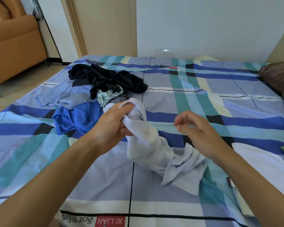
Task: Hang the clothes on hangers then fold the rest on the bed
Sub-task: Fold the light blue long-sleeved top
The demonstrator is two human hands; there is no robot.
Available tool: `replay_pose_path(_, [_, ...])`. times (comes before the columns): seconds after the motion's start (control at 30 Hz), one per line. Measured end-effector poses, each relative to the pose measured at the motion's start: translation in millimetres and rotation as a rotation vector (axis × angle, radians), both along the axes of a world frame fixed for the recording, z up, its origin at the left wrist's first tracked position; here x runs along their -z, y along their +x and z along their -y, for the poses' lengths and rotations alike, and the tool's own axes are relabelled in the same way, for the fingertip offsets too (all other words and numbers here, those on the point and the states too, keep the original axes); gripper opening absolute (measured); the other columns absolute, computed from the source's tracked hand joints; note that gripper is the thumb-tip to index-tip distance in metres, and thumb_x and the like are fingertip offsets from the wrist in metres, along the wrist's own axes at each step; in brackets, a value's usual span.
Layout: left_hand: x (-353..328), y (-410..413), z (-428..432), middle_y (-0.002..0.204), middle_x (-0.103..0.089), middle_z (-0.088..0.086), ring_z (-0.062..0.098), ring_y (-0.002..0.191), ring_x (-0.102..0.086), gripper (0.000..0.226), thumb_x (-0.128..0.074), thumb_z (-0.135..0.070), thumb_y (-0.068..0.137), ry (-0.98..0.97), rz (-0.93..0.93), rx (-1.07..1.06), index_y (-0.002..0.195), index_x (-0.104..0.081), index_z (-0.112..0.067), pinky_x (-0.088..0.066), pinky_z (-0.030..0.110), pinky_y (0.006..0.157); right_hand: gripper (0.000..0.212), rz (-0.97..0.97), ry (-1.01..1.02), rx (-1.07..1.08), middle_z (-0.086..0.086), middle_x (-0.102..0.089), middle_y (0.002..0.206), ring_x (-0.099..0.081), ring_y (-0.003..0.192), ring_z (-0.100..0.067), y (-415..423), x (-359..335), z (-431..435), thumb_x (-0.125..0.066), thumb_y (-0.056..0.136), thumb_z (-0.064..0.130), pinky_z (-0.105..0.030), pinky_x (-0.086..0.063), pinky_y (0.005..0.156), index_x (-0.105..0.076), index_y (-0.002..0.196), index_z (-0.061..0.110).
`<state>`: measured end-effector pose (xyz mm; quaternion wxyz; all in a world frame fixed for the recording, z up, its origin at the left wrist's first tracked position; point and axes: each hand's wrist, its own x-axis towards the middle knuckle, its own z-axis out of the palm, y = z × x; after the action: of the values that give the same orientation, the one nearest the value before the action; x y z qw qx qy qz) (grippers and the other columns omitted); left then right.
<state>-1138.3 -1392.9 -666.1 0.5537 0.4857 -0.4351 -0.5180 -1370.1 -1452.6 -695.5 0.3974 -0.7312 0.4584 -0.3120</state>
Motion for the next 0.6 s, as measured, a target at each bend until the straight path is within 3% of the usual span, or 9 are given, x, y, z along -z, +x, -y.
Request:
replay_pose_path(0.07, [4, -3, -3, 0.071, -0.052, 0.015, 0.027, 0.064, -0.043, 0.046, -0.055, -0.031, 0.094, -0.033, 0.109, 0.106, 0.085, -0.058, 0.014, -0.03, 0.029, 0.058, 0.018, 0.074, 0.011, -0.149, 0.019, -0.065, 0.114, -0.059, 0.115, 0.001, 9, -5, -9, -0.067, 0.093, 0.031, -0.025, -0.044, 0.099, -0.063, 0.11, 0.033])
replay_pose_path(0.1, [5, -4, -5, 0.08, -0.05, 0.018, 0.03, 0.074, -0.04, 0.052, -0.06, -0.038, 0.085, -0.039, 0.153, 0.146, 0.085, -0.058, 0.014, -0.028, 0.033, 0.062, 0.024, 0.047, 0.006, -0.229, 0.023, -0.063, 0.119, -0.056, 0.119, 0.002, 15, -5, -14, -0.069, 0.092, 0.038, -0.025, -0.043, 0.102, -0.062, 0.115, 0.038])
replay_pose_path(0.2, [6, -11, -9, 0.072, -0.051, 0.021, 0.03, 0.071, -0.042, 0.037, -0.064, -0.034, 0.081, -0.07, 0.287, 0.267, 0.07, -0.068, 0.0, -0.031, 0.04, 0.066, 0.033, 0.002, -0.019, -0.308, 0.019, -0.065, 0.118, -0.06, 0.116, -0.004, 31, 6, -27, -0.073, 0.087, 0.047, -0.036, -0.047, 0.101, -0.06, 0.117, 0.039])
replay_pose_path(0.3, [5, -16, -10, 0.063, -0.059, 0.011, 0.014, 0.063, -0.051, 0.023, -0.067, -0.016, 0.082, -0.139, 0.402, 0.357, 0.064, -0.069, -0.002, -0.042, 0.025, 0.066, 0.021, 0.035, -0.067, -0.229, 0.011, -0.068, 0.099, -0.064, 0.097, -0.012, 37, 17, -26, -0.078, 0.085, 0.035, -0.038, -0.052, 0.088, -0.066, 0.101, 0.03])
replay_pose_path(0.37, [5, -17, -10, 0.053, -0.044, -0.001, 0.005, 0.053, -0.037, 0.032, -0.068, -0.009, 0.082, -0.182, 0.43, 0.382, 0.052, -0.056, -0.007, -0.034, 0.014, 0.057, 0.013, 0.039, -0.109, -0.217, 0.009, -0.067, 0.088, -0.062, 0.084, -0.012, 34, 16, -19, -0.079, 0.085, 0.019, -0.035, -0.051, 0.078, -0.068, 0.09, 0.021])
replay_pose_path(0.47, [6, -12, -8, 0.053, -0.028, -0.007, 0.005, 0.052, -0.023, 0.047, -0.064, -0.001, 0.082, -0.261, 0.535, 0.33, 0.052, -0.034, -0.019, -0.024, 0.015, 0.052, 0.017, 0.131, -0.053, -0.213, -0.005, -0.064, 0.076, -0.054, 0.07, -0.011, 25, 4, -14, -0.077, 0.087, 0.021, -0.035, -0.045, 0.071, -0.068, 0.077, 0.01])
replay_pose_path(0.53, [11, -6, -4, 0.053, -0.03, -0.008, 0.005, 0.052, -0.025, 0.04, -0.059, 0.0, 0.077, -0.309, 0.67, 0.222, 0.055, -0.032, -0.019, -0.023, 0.019, 0.051, 0.038, 0.139, -0.079, -0.16, -0.012, -0.045, 0.063, -0.04, 0.062, -0.013, 20, -4, -15, -0.075, 0.086, 0.031, -0.033, -0.035, 0.062, -0.055, 0.068, 0.004])
replay_pose_path(0.6, [18, -3, 0, 0.051, -0.033, -0.009, 0.007, 0.049, -0.029, 0.035, -0.059, -0.001, 0.074, -0.333, 0.888, 0.022, 0.057, -0.035, -0.019, -0.023, 0.022, 0.049, 0.047, 0.124, -0.141, -0.071, -0.007, -0.032, 0.061, -0.031, 0.059, -0.01, 18, -9, -16, -0.072, 0.088, 0.031, -0.029, -0.027, 0.057, -0.044, 0.067, 0.0])
